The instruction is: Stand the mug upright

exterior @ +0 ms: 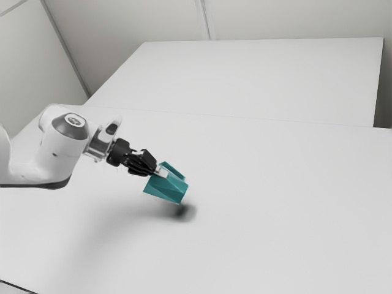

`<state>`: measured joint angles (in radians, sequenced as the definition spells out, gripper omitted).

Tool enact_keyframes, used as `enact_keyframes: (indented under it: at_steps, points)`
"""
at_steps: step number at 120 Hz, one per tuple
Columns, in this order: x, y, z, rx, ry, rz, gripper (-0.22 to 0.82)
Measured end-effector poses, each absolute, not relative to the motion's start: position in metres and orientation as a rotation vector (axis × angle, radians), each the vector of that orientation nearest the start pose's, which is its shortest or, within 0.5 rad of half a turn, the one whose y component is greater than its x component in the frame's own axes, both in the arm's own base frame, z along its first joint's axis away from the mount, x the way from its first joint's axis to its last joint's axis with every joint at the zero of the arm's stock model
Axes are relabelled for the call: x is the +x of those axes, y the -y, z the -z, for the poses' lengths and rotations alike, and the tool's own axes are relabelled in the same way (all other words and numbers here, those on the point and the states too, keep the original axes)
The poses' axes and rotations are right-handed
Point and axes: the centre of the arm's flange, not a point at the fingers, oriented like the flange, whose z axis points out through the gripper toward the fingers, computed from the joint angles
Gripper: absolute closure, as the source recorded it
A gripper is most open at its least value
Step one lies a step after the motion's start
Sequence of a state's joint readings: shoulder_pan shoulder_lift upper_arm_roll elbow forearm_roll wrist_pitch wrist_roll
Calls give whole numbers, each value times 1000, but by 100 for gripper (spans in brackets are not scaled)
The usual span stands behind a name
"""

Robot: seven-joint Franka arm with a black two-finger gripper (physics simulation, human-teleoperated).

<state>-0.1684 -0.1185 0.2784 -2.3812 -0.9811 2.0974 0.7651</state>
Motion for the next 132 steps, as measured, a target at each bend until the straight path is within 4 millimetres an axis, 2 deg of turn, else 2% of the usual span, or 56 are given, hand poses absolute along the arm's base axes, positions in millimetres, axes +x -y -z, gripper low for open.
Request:
enact_keyframes:
  at_steps: [15,25,51,68,87,112,132]
  points:
    - [497,-22,-404,2461,168,-257,77]
    - [506,-24,-416,2576,239,-237,77]
    - [521,0,-436,2866,430,-161,78]
    - [537,4,-433,3029,468,-114,79]
    - [548,14,-415,3147,458,-66,79]
    - [552,27,-404,3209,372,-56,79]
    - [555,23,-388,3233,263,-26,79]
